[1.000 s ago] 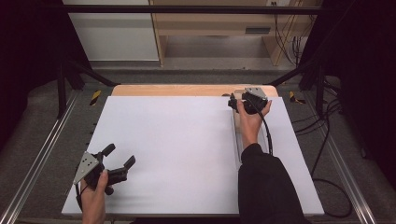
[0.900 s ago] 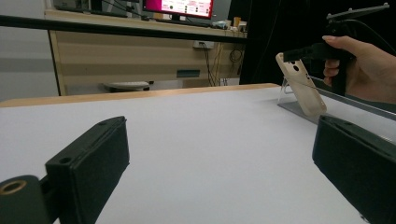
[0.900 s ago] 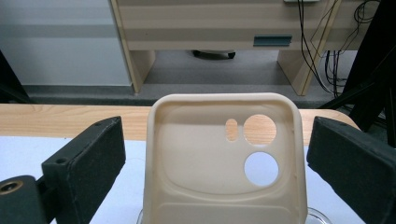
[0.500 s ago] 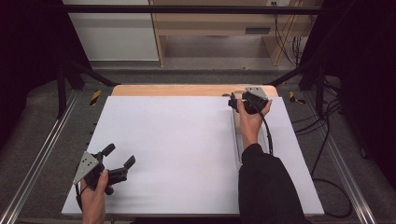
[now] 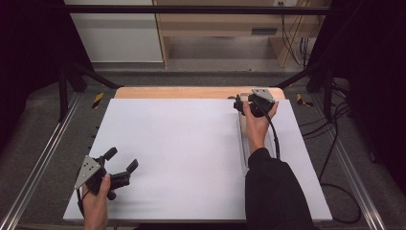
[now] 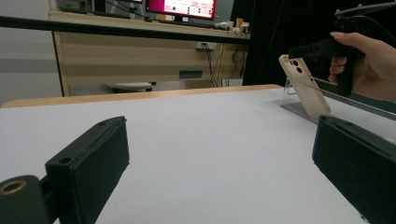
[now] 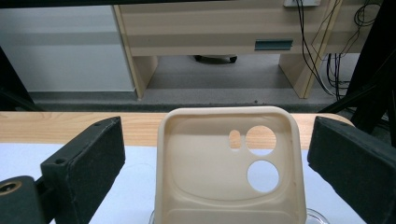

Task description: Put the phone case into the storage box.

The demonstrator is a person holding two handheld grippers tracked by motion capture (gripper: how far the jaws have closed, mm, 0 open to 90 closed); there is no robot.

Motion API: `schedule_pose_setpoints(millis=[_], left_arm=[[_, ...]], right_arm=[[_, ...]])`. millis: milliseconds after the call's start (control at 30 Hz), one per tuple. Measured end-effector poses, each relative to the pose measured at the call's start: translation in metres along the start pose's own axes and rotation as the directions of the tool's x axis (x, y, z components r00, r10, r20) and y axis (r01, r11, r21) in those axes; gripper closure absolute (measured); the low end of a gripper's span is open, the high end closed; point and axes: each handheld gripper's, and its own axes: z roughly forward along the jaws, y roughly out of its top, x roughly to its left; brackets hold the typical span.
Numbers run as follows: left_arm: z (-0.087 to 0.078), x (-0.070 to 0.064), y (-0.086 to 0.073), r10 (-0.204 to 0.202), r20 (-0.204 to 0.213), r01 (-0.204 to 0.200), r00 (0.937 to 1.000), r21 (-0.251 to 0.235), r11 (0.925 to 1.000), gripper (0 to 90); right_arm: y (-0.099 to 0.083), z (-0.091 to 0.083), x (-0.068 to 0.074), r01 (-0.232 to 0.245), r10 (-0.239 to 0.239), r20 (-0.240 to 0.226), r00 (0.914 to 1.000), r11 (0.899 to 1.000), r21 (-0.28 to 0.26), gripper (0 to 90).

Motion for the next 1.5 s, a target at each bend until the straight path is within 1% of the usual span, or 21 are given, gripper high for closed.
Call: schedule_pose_setpoints(millis=[333,567,600,767,833,900,1067,1200,1333,1467,1500], left_arm=[[0.0,0.0,0.0,-0.002,0.0,0.002,1.0,0.0,1.0,3.4],[0.0,0.0,0.0,-0.003,0.001,0.003,1.0,-0.001,1.0,3.4],[0.0,0.0,0.0,0.003,0.002,-0.003,1.0,0.003,1.0,3.4],[0.0,0.0,0.0,0.004,0.002,-0.004,1.0,0.002,1.0,3.4],[0.0,0.0,0.0,-0.001,0.002,0.001,1.0,-0.001,1.0,3.4],[0.0,0.0,0.0,0.004,0.002,-0.004,1.0,0.002,1.0,3.4],[0.0,-0.001,0.0,-0.001,0.001,0.001,1.0,-0.001,1.0,3.4],[0.0,0.0,0.0,0.004,0.001,-0.004,1.0,0.003,1.0,3.4],[0.0,0.0,0.0,0.0,0.0,0.0,1.0,-0.001,1.0,3.4],[0.0,0.0,0.0,0.005,0.001,-0.005,1.0,0.004,1.0,3.4],[0.0,0.0,0.0,0.004,0.0,-0.004,1.0,0.003,1.0,3.4]], right_arm=[[0.002,-0.002,-0.001,-0.007,0.007,-0.002,1.0,1.0,0.008,4.4],[0.005,-0.005,-0.002,-0.001,0.001,-0.002,1.0,1.0,0.012,4.4],[0.005,-0.006,-0.002,-0.002,0.002,-0.004,1.0,1.0,0.014,4.4],[0.007,-0.008,-0.002,0.005,-0.004,-0.012,0.9999,1.0,0.016,4.4],[0.008,-0.01,-0.002,0.008,-0.008,-0.012,0.9999,1.0,0.017,4.4],[0.009,-0.011,-0.003,0.009,-0.009,-0.012,0.9999,1.0,0.019,4.4],[0.011,-0.014,-0.005,0.014,-0.013,-0.014,0.9998,1.0,0.025,4.5],[0.014,-0.017,-0.005,0.022,-0.021,-0.023,0.9995,0.999,0.027,4.7],[0.017,-0.02,-0.007,0.024,-0.023,-0.032,0.9992,0.999,0.03,4.7],[0.02,-0.023,-0.009,-0.001,0.003,-0.053,0.9986,0.999,0.042,4.8],[0.021,-0.024,-0.009,0.0,0.002,-0.054,0.9986,0.999,0.041,4.8]])
